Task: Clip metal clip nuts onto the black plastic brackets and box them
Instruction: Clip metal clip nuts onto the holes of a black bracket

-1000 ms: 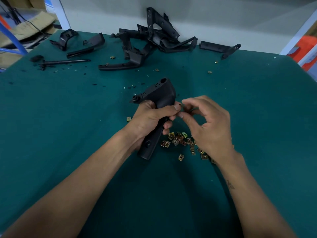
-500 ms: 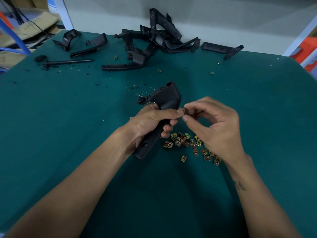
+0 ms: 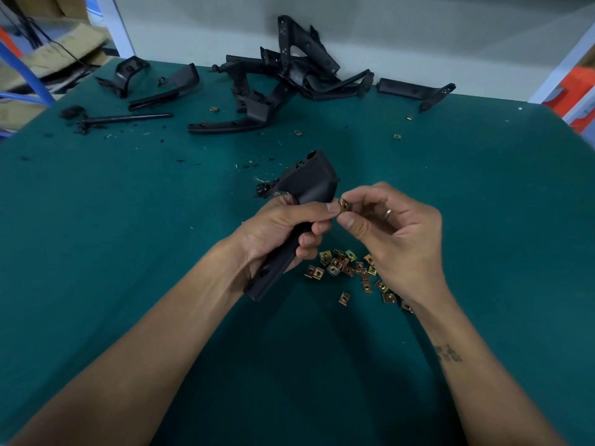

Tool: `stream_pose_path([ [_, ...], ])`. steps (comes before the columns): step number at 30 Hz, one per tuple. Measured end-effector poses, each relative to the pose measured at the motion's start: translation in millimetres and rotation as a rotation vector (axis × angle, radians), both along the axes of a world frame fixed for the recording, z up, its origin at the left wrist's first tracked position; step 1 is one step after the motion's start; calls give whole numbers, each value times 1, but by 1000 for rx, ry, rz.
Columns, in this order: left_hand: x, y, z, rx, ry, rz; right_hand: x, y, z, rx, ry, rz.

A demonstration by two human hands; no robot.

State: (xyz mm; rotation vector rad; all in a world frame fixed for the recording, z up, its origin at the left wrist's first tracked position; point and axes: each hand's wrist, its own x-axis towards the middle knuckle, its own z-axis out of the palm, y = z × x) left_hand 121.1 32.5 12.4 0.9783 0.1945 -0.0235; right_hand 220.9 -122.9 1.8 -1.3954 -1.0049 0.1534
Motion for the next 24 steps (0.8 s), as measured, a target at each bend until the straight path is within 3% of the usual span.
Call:
stream_pose_path([
  [4, 1, -2, 0, -12, -5, 21, -5, 2, 2, 6, 35, -46],
  [9, 1, -3, -1, 6, -26, 28, -3, 0, 1, -54, -302, -165],
  [11, 1, -3, -2, 16, -29, 35, -3, 0, 2, -51, -336, -182],
  [24, 1, -2, -3, 193, -72, 61, -3, -3, 7, -74, -10, -76],
])
